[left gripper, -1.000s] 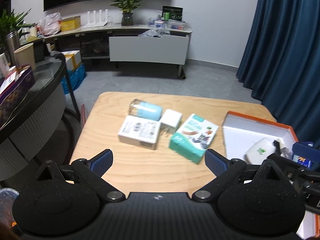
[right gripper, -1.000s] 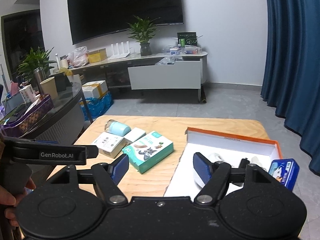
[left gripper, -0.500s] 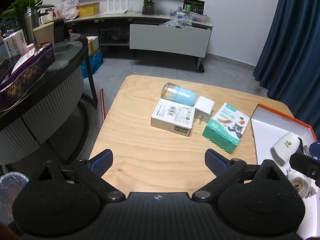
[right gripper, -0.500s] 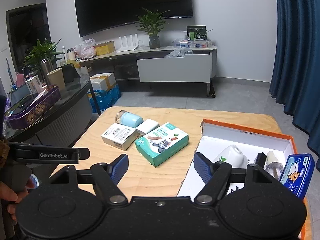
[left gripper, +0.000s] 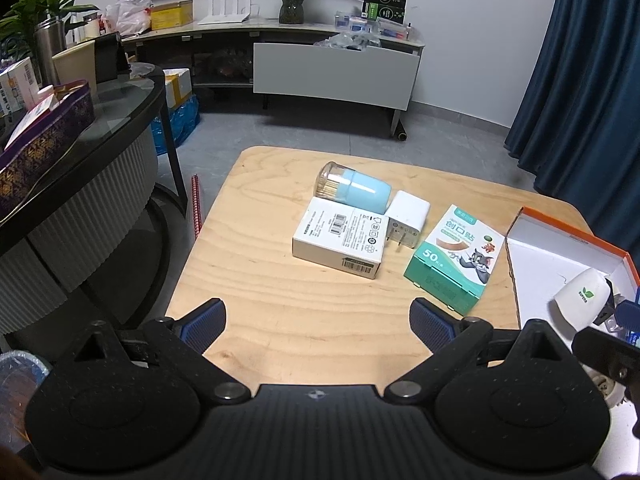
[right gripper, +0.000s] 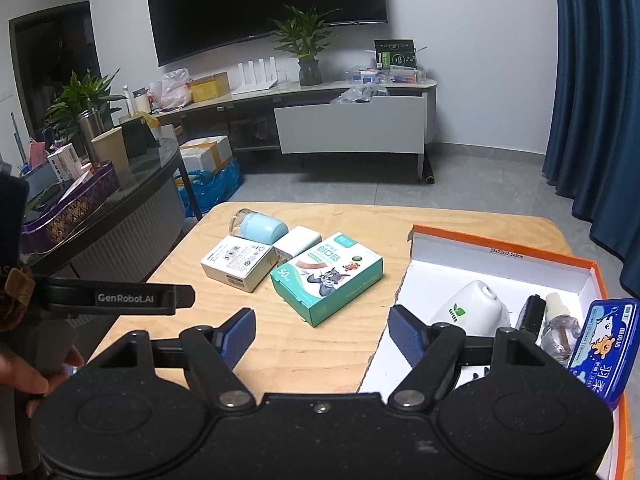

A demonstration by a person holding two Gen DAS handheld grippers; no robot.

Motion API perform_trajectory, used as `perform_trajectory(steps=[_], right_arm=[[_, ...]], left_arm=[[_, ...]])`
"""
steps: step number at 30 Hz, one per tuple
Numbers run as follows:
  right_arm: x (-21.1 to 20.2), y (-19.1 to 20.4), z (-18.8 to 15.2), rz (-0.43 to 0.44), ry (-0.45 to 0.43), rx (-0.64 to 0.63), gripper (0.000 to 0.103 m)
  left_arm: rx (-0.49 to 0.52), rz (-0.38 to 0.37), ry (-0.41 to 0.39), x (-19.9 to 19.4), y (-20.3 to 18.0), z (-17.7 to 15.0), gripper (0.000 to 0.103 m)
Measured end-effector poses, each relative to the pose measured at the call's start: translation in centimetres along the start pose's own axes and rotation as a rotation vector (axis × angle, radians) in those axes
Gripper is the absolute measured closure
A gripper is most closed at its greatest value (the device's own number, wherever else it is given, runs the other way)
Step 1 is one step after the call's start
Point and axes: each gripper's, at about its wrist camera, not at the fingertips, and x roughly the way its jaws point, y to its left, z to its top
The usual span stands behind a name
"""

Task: Organize rigid objects
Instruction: 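Grasp the white adapter box with the left tool while the right tool grasps the green bandage box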

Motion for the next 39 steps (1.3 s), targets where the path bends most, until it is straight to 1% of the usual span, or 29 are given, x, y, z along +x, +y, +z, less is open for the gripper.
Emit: perform_trajectory(steps=[11, 19, 25, 29, 31, 35, 38, 39], right_arm=[[0.7, -0.8, 0.0, -0.011, 0.011, 0.014, 0.016], [1.3, -1.5, -0.1, -0.019, 0.015, 0.033, 0.015], [1.9, -2.0, -0.1, -0.017, 0.026, 0.050, 0.015], [2.2, -2.4, 0.0, -0.019, 0.028, 0.060, 0.015], [2.5, -2.6, 0.0, -0.019, 0.031, 0.071, 0.015], [3.0, -2.9, 0.1, -0.013, 0.039, 0.087, 0.015], [3.5, -2.8, 0.2, -0.014, 0.044, 0.095, 0.015], [3.7, -2.8, 0.3, -0.015, 0.047, 0.107, 0.015]], left_arm=[[0.013, -0.004, 0.012, 2.7, 0.1, 1.3, 0.002], [0.056, -0.003, 0.012, 5.3, -0.6, 2.4, 0.000], [0.091, -0.001, 0.033, 7.9, -1.2, 3.2, 0.000], [0.095, -0.001, 0.042, 9.3, -1.2, 3.5, 0.000], [0.090, -0.013, 0.050, 9.9, -1.1, 3.7, 0.000], [0.085, -0.017, 0.043, 10.8, -1.2, 3.7, 0.001], [0.107, -0.028, 0.015, 10.8, -1.4, 3.6, 0.008], [0.112, -0.035, 0.005, 10.6, -1.5, 3.5, 0.017]])
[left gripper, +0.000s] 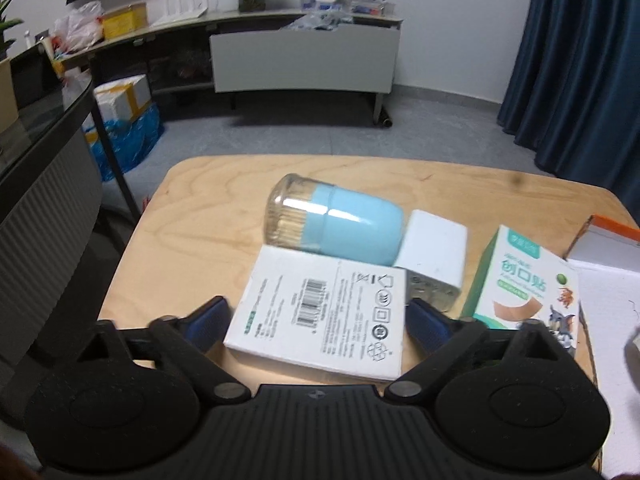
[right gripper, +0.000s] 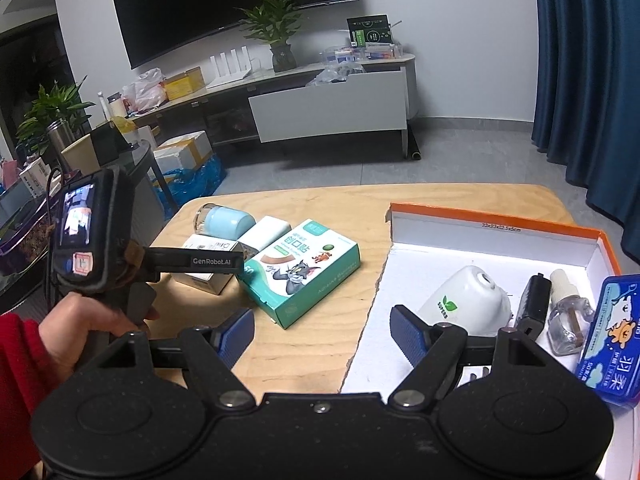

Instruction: Organize rigid objects

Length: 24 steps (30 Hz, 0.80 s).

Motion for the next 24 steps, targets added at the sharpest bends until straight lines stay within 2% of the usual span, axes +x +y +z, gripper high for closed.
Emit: perform_trajectory(steps=[1, 2, 4, 9, 12, 16, 18, 20, 24], right_arm=[[0.2, 0.0, 0.1, 0.000, 0.003, 0.018, 0.014], [0.5, 0.0, 0.3, 0.003, 0.010, 0.046, 0.013], [1.4, -0.1, 0.7, 0.021, 0.027, 0.115, 0.012], [4.6, 1.0, 3.1, 0.002, 0.065, 0.253, 0.010], [7.7, 1.8, 4.4, -0.043, 0.136, 0.310, 0.010], [11.5, 2.5, 5.2, -0.152, 0.192, 0.344, 0.010], [12.8, 2.4, 5.2, -0.162, 0.207, 0.374, 0.010], [13.6, 2.4, 5.3, -0.168, 0.204, 0.387, 0.005], [14.5, 2.8, 5.7, -0.219, 0.212, 0.342, 0.002]], left_arm=[[0.004, -0.007, -0.005, -0.3, 0.0, 0.0, 0.023], [0.002, -0.013, -0.002, -0.5, 0.0, -0.1, 0.024], [-0.020, -0.044, 0.000, -1.0, 0.6, -0.2, 0.024], [-0.055, -0.044, -0.026, -3.5, 1.7, -0.8, 0.024], [-0.059, -0.046, -0.040, -5.1, 1.9, -1.5, 0.024], [-0.077, -0.051, -0.060, -6.4, 2.4, -2.2, 0.024], [-0.100, -0.056, -0.066, -6.8, 2.7, -2.4, 0.024], [-0.102, -0.064, -0.068, -6.8, 3.0, -2.5, 0.024], [-0.100, -0.061, -0.071, -6.6, 3.0, -2.6, 0.024]])
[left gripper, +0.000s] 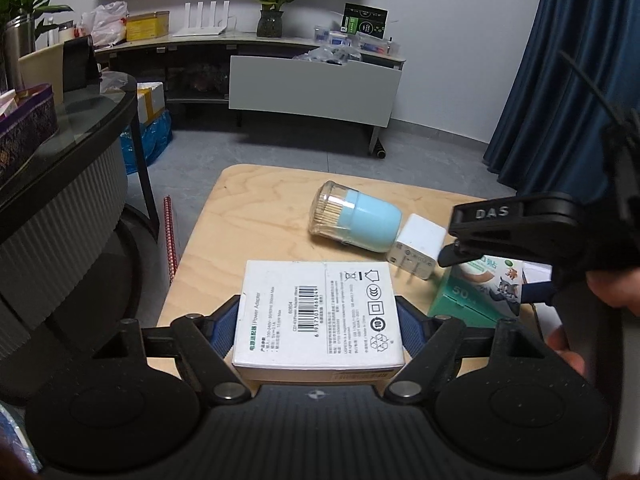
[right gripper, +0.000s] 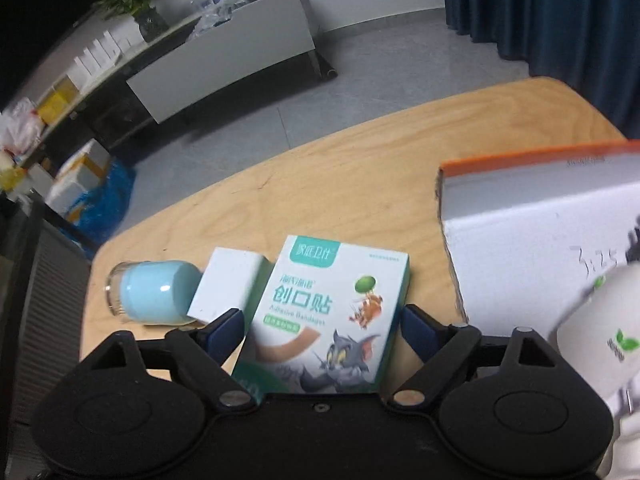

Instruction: Organize rigid objects

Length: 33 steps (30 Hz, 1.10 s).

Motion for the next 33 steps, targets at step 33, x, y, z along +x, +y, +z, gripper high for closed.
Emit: perform_trajectory(steps=[33], right_arm=[[-16.9, -4.4, -10.8, 0.201, -0.229, -0.438, 0.019]], left_arm=[[-0.018, 0.064, -0.041, -8.3, -2.4, -3.2, 0.024]])
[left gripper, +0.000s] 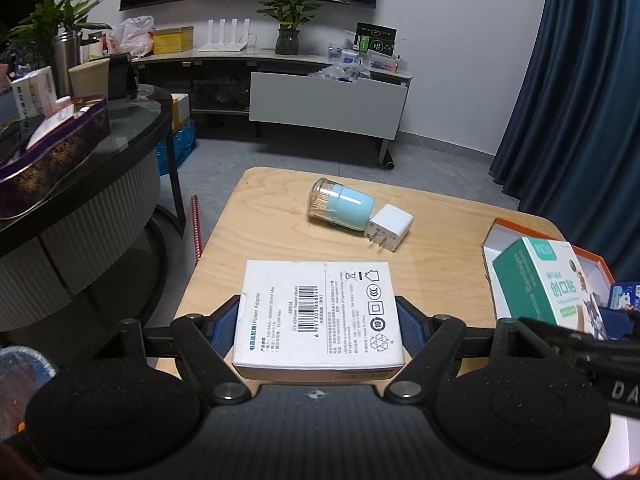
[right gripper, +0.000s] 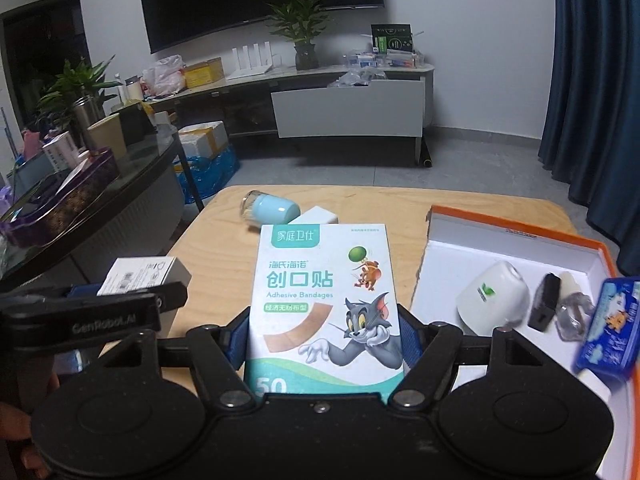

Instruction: Organize rigid objects

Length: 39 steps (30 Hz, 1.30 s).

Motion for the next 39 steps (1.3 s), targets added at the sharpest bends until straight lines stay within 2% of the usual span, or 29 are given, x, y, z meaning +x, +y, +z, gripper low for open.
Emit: perform_trajectory(steps=[7, 14, 39], right_arm=[[-3.3, -0.6, -2.2, 0.000, 0.000, 0.014, 0.019], [-5.9, -1.6, -3.6, -0.018, -0.019, 0.015, 0.019], [-9.2, -4.5, -5.1, -0.077, -0.066, 0.042, 0.019]], left_arm=[[0.009, 0.004, 0.002, -2.3, -1.0, -1.1, 0.024], [0.024, -0.023, 0.005, -3.7, -2.5, -2.0, 0.024], [0.091, -0.063, -0.009, -5.0, -6.3, -2.7, 0.024]])
